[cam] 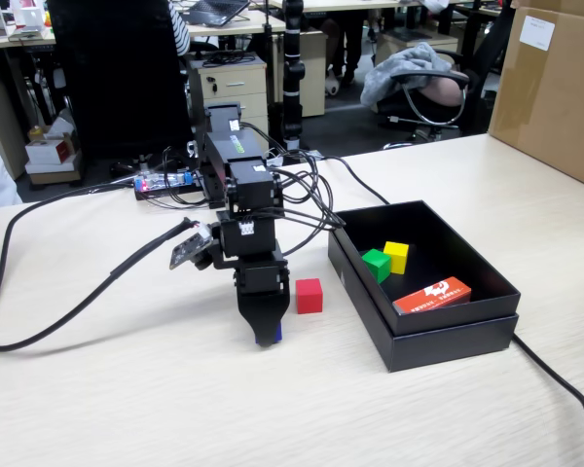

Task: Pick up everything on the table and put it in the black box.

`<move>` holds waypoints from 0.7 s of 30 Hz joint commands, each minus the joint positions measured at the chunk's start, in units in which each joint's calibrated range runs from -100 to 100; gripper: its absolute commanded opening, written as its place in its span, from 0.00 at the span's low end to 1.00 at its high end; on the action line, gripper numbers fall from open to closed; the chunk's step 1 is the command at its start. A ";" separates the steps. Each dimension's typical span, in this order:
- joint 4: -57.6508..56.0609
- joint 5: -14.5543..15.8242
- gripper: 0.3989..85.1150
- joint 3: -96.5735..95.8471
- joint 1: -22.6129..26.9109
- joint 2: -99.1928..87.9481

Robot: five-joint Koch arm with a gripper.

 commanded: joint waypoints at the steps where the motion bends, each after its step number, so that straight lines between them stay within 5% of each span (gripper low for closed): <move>1: 1.15 -0.59 0.01 -1.48 0.44 -13.92; 12: 0.46 0.54 0.00 -21.60 8.30 -52.24; 21: -0.23 3.13 0.01 -18.61 16.75 -49.60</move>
